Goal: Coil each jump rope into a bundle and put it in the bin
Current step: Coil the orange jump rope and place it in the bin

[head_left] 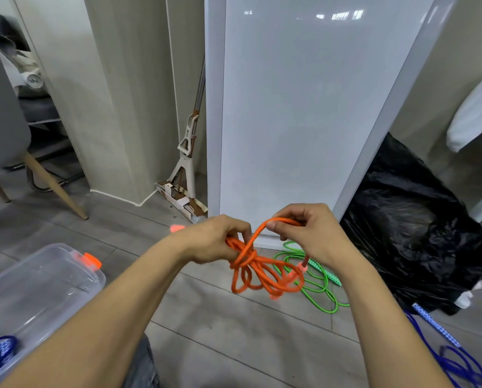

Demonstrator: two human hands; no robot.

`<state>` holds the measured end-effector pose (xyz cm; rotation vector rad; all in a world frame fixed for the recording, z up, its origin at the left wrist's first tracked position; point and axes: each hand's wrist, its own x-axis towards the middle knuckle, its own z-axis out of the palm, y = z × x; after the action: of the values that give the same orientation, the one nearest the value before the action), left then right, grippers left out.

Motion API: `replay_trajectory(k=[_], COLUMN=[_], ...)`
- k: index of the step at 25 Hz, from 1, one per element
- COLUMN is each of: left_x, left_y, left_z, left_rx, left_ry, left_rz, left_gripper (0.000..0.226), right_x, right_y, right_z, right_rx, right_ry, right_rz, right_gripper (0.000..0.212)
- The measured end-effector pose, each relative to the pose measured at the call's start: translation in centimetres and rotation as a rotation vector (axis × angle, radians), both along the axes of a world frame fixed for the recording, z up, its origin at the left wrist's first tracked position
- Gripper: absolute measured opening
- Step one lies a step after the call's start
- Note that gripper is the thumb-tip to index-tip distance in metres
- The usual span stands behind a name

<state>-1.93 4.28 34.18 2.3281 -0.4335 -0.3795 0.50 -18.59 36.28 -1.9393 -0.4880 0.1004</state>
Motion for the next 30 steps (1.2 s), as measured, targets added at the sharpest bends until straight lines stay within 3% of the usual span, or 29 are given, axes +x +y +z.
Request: replay_trajectory(k=[2, 4, 7, 11, 17, 20, 24, 30], left_x=[-0.8, -1.1, -0.3, 0.7, 1.4, 1.2, 1.2, 1.4], left_y=[-0.4, -0.2, -0.1, 0.5, 0.8, 0.7, 0.6, 0.4], left_z=[0.8, 1.4, 1.4, 1.3, 0.4, 0.7, 0.5, 0.2], left_rx=[-0.286, -0.615, -1.002, -1.247, -1.244, -1.139, -0.972, -0.959], left_ry=[0.187, 0.296, 0.292, 0.281, 0.217, 0.157, 0.067, 0.141], left_rz=[-0.098, -0.059, 0.190, 0.513, 0.741, 0.798, 0.840, 0.818], left_gripper=[0.018, 0.018, 0.020, 0.028, 0.014, 0.013, 0.019, 0.016], right_x=[0.4, 1.0, 2.0, 1.7, 0.7, 1.1, 1.1, 1.6], right_y=[-0.2, -0.3, -1.0, -1.9, -3.5, -4.7, -5.1, -4.2], right_z=[-0.2, -0.4, -1.7, -2.3, -0.9, -1.0, -0.7, 0.3], right_rx=[0.086, 0.105, 0.160, 0.032, -0.048, 0.004, -0.193, -0.019], right_ry=[0.044, 0.129, 0.257, 0.408, 0.556, 0.670, 0.441, 0.030], right_rz=[-0.026, 0.004, -0.021, 0.064, 0.270, 0.226, 0.067, -0.096], right_gripper=[0.009, 0.012, 0.015, 0.029, 0.004, 0.011, 0.016, 0.016])
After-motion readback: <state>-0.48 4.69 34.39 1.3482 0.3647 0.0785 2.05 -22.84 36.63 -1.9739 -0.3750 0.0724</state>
